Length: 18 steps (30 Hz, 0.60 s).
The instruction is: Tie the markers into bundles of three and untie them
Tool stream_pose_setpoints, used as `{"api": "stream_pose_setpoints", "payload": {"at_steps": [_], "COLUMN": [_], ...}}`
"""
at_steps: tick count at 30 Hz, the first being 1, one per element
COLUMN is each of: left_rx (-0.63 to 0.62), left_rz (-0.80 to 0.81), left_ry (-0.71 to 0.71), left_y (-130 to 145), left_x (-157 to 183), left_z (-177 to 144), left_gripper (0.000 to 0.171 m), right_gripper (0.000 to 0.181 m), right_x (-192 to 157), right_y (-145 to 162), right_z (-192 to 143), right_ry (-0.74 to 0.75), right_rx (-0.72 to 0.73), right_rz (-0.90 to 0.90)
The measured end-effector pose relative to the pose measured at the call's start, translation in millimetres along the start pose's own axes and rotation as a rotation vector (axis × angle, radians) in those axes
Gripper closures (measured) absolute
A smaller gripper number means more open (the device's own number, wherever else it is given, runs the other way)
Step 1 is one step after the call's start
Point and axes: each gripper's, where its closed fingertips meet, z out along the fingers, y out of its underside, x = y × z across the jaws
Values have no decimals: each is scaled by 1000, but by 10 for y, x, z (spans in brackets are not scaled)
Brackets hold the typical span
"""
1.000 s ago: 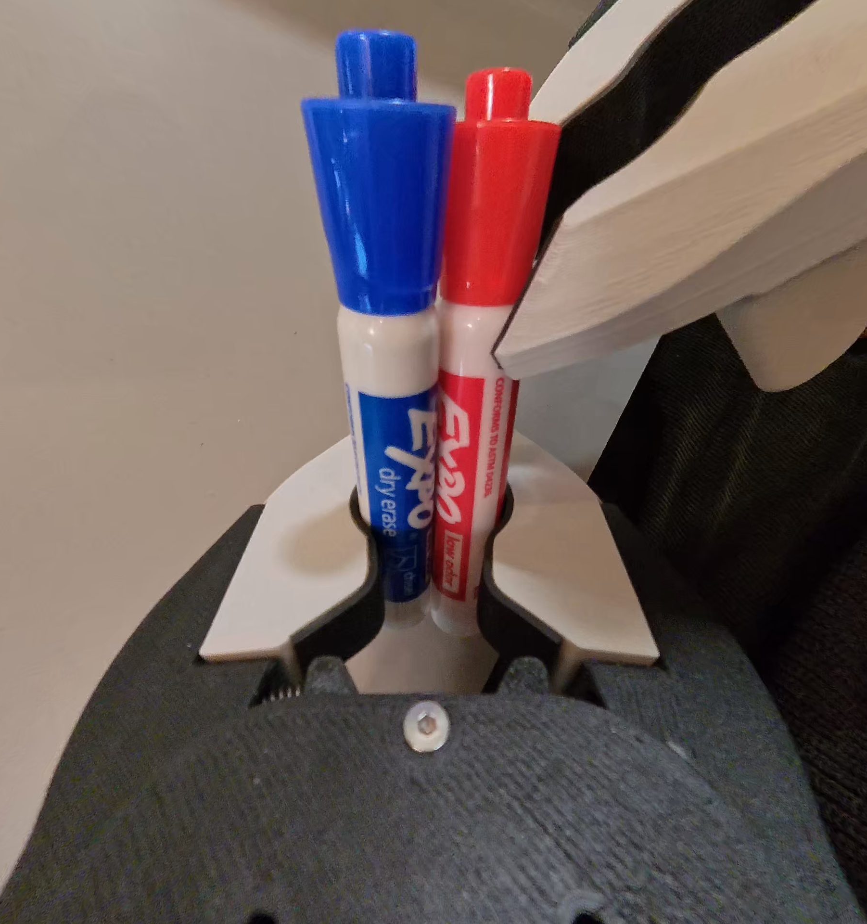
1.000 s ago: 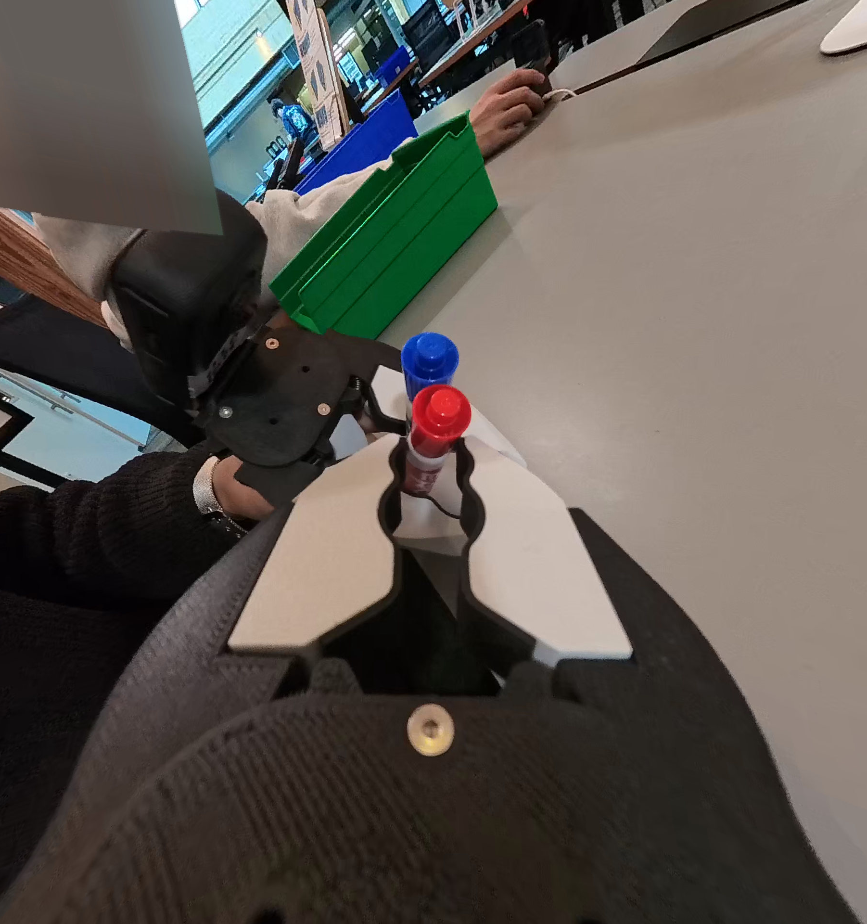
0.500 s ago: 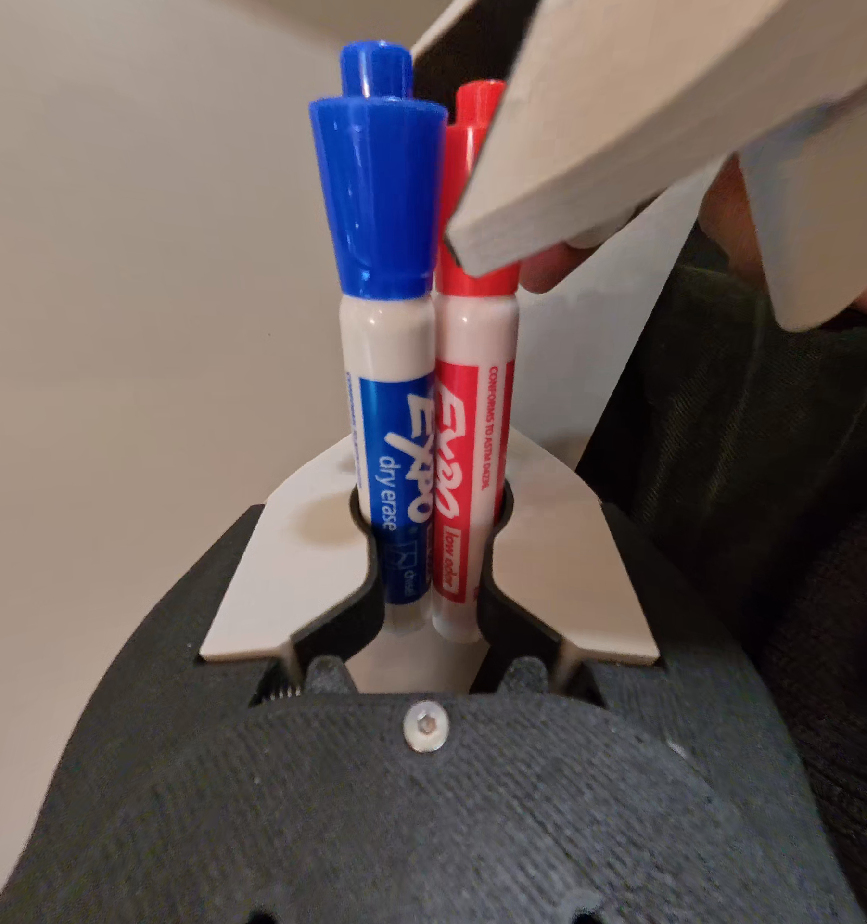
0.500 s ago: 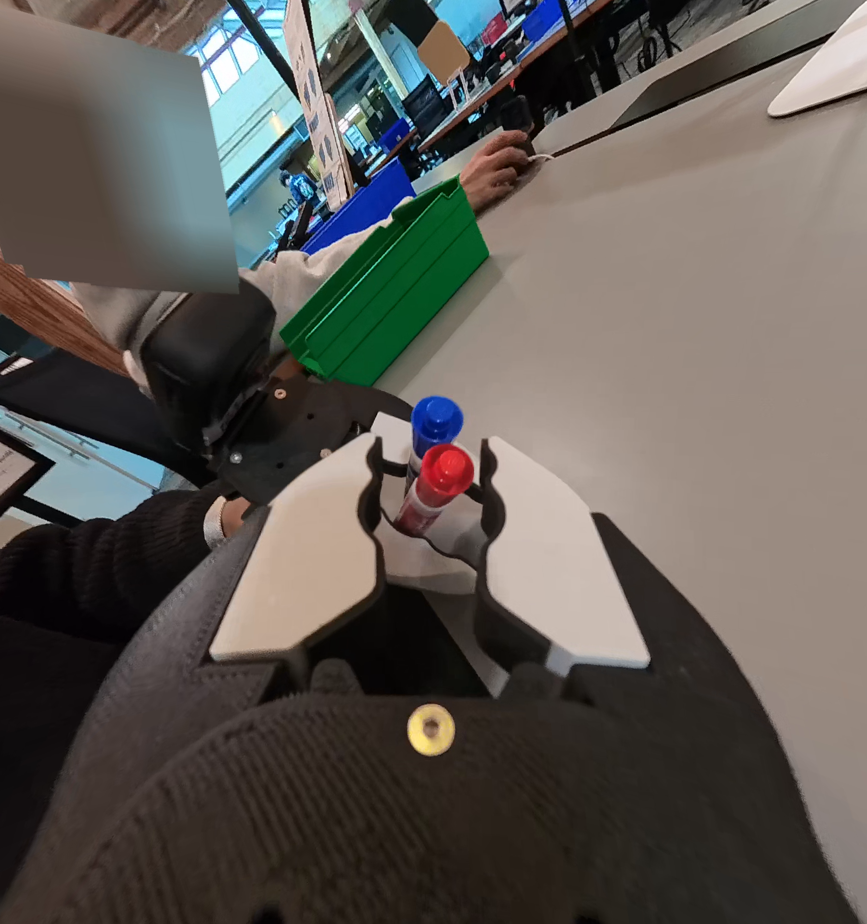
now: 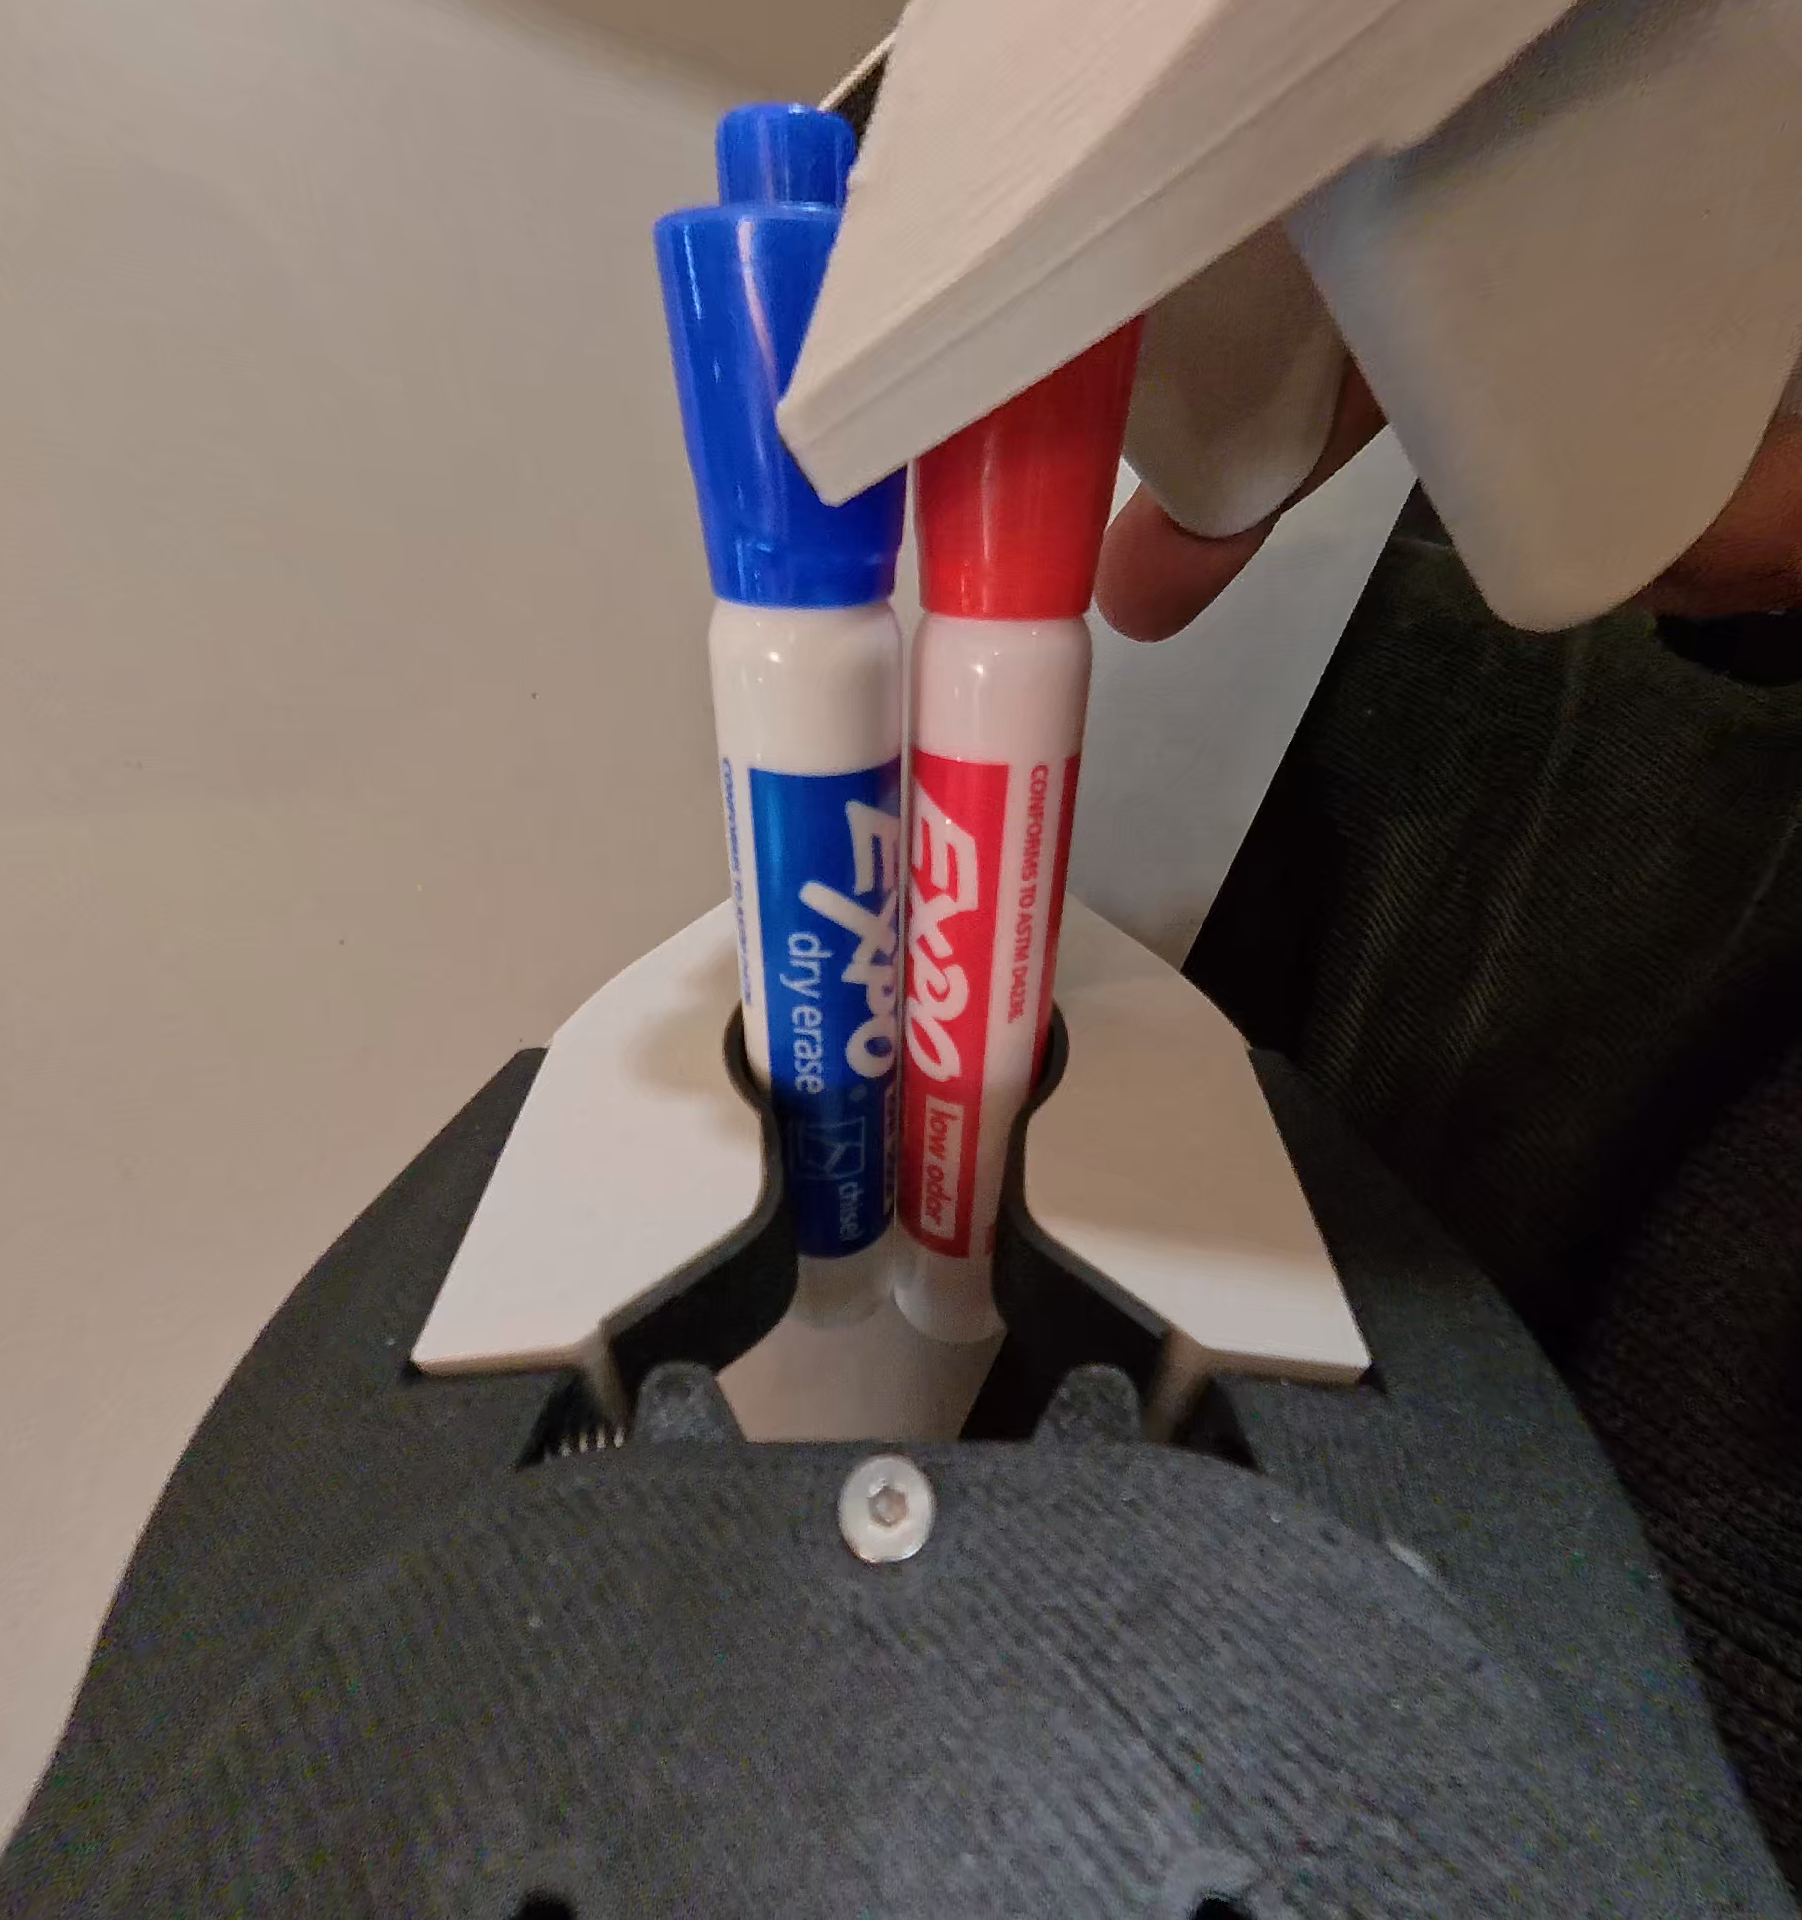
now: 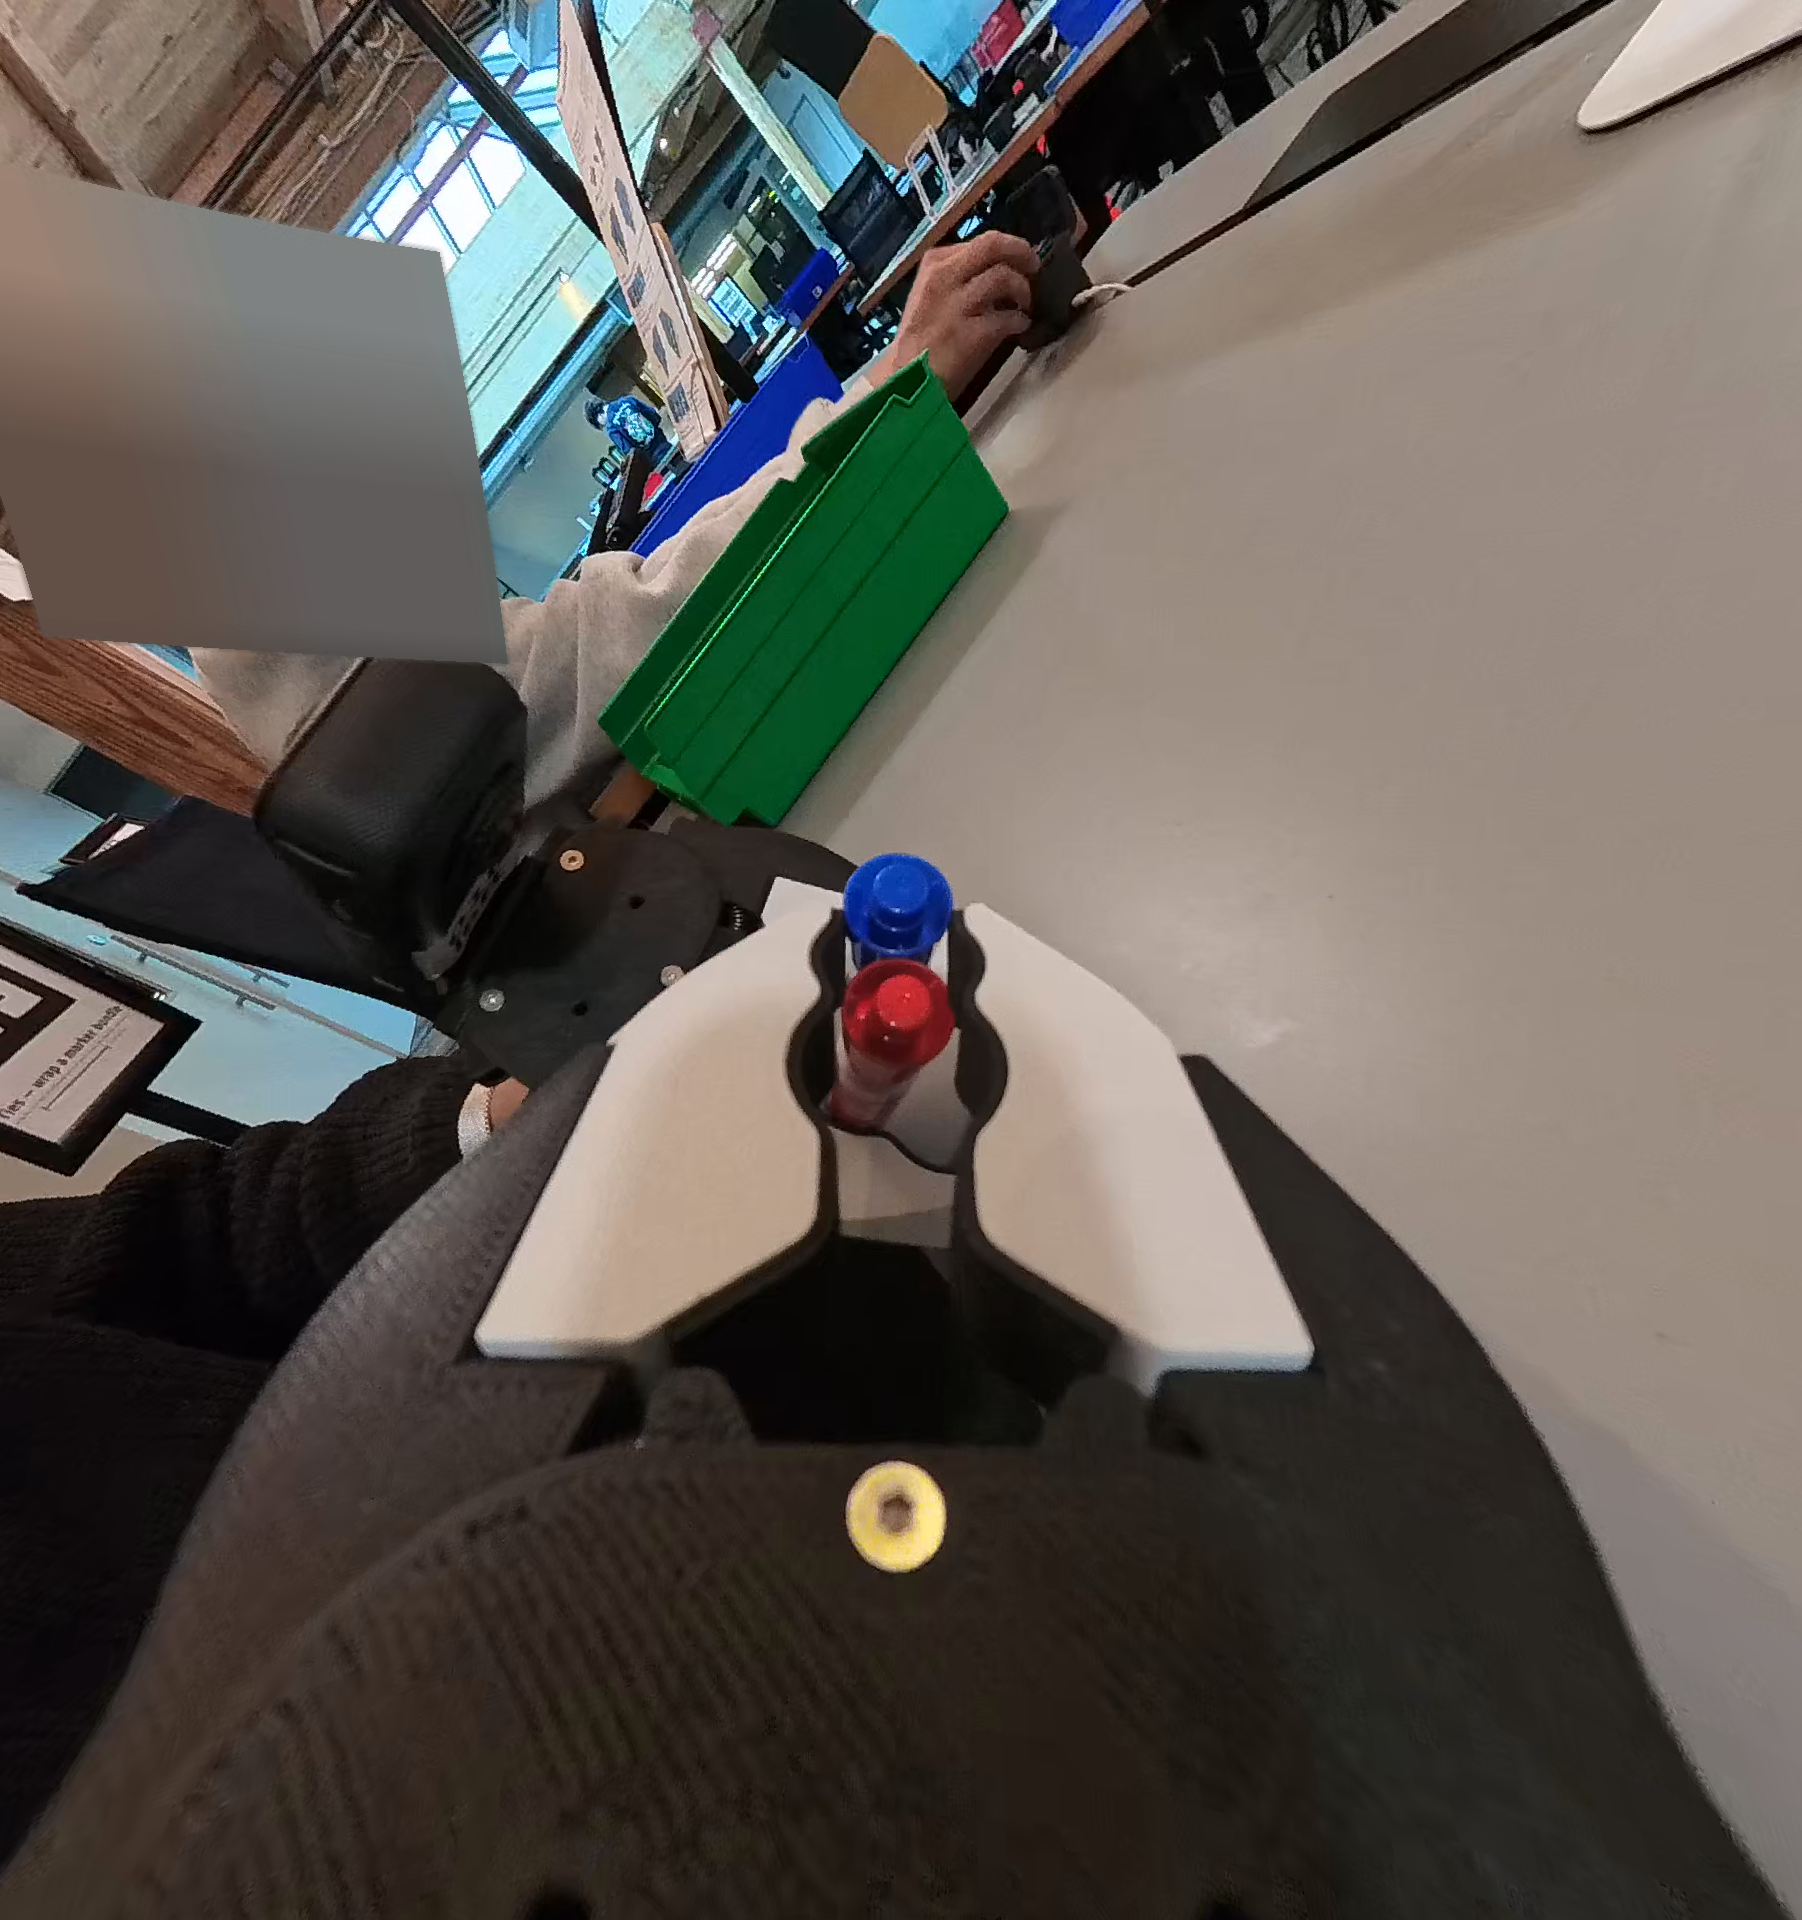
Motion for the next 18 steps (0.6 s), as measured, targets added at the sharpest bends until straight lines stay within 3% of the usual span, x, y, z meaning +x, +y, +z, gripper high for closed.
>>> {"api": "stream_pose_setpoints", "payload": {"at_steps": [14, 18], "left_rx": [-9, -3], "left_rz": [6, 3], "left_ry": [10, 10], "left_y": [13, 6], "left_x": [6, -5], "left_z": [4, -6], "left_gripper": [127, 128], "right_gripper": [162, 155], "right_x": [-21, -3], "right_y": [13, 23], "right_z": [-4, -1], "right_ry": [17, 35], "right_rx": [-16, -21], "right_rz": [-53, -95]}}
